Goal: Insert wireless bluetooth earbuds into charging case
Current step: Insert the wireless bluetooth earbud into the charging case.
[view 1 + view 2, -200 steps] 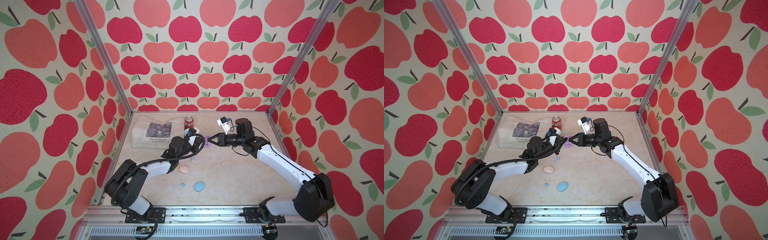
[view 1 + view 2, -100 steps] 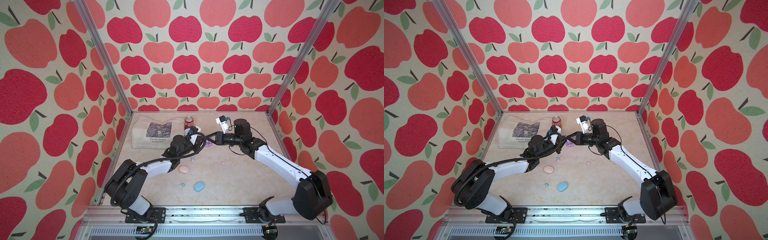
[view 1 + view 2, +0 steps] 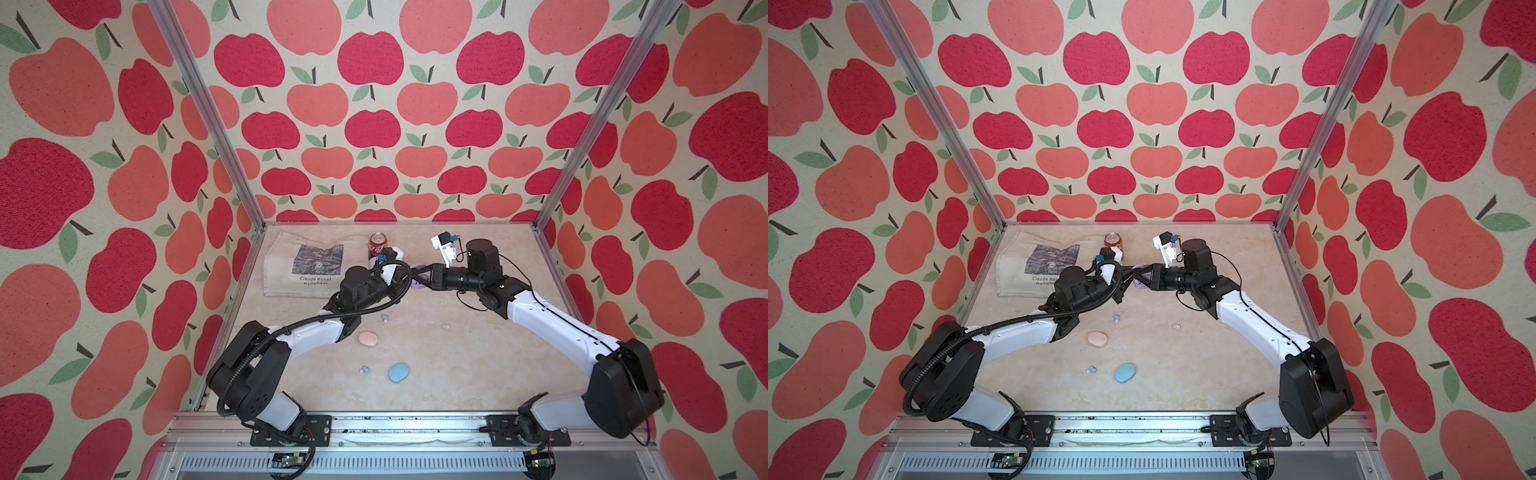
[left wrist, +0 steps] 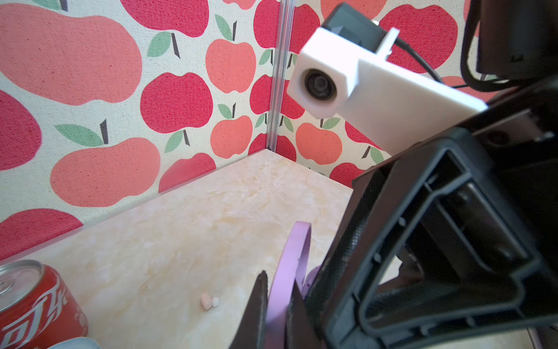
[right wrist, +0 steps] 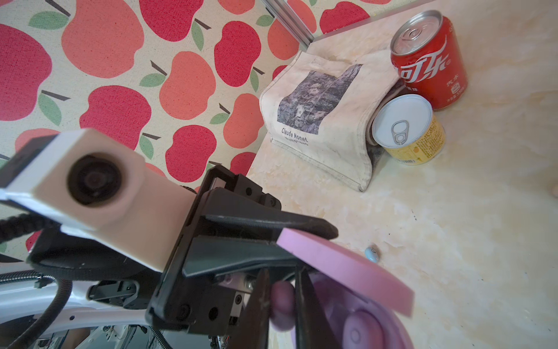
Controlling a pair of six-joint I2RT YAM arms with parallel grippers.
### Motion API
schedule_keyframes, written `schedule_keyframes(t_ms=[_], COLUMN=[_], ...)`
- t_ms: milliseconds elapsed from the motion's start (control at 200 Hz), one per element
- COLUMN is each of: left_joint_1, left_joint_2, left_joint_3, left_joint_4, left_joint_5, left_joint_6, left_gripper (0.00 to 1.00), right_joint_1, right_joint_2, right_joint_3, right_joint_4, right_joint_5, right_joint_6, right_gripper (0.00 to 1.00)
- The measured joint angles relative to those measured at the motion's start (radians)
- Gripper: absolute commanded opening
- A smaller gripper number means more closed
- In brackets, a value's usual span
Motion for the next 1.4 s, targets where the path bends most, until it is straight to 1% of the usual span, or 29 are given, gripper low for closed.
schedule_keyframes(t_ms=[105, 190, 415, 450, 555, 625, 905, 1066, 1201, 1246, 1396], left_joint_1=[0.000, 0.000, 0.000, 0.000, 0.000, 0.000, 0.000, 0.000, 0.000, 0.000, -0.018], left_joint_2=[-0.004, -0.005, -0.005, -0.005, -0.005, -0.005, -0.004, -0.004, -0.001, 0.003, 0.043], left_joint_3=[0.000, 0.000, 0.000, 0.000, 0.000, 0.000, -0.002, -0.010, -0.018, -0.018, -0.013], left_joint_4=[0.000, 0.000, 0.000, -0.001, -0.012, -0.017, -0.011, 0.012, 0.012, 0.012, 0.002], left_joint_5=[0.000, 0.000, 0.000, 0.000, 0.000, 0.000, 0.000, -0.003, 0.000, 0.007, 0.053], left_joint_6=[0.000, 0.000, 0.000, 0.000, 0.001, 0.000, 0.000, -0.002, -0.002, 0.003, 0.057], left_gripper=[0.00, 0.00, 0.00, 0.00, 0.00, 0.00, 0.00, 0.00, 0.00, 0.00, 0.00], right_joint_1=[0.000, 0.000, 0.000, 0.000, 0.002, 0.004, 0.003, -0.008, -0.041, -0.062, -0.171], right_joint_2=[0.000, 0.000, 0.000, 0.000, 0.000, 0.000, -0.013, -0.069, -0.145, -0.177, -0.272], right_joint_3=[0.000, 0.000, 0.000, 0.000, 0.000, 0.004, 0.060, 0.086, 0.093, 0.093, 0.081], right_joint_4=[0.000, -0.001, -0.013, -0.014, -0.021, -0.029, -0.082, -0.113, -0.120, -0.127, -0.180], right_joint_5=[0.001, 0.001, 0.012, 0.014, 0.019, 0.021, 0.047, 0.061, 0.082, 0.113, 0.237], right_joint_6=[0.000, 0.000, -0.013, -0.016, -0.029, -0.038, -0.064, -0.085, -0.100, -0.098, -0.085], right_gripper=[0.12, 0.15, 0.29, 0.32, 0.35, 0.40, 0.43, 0.44, 0.46, 0.50, 0.51])
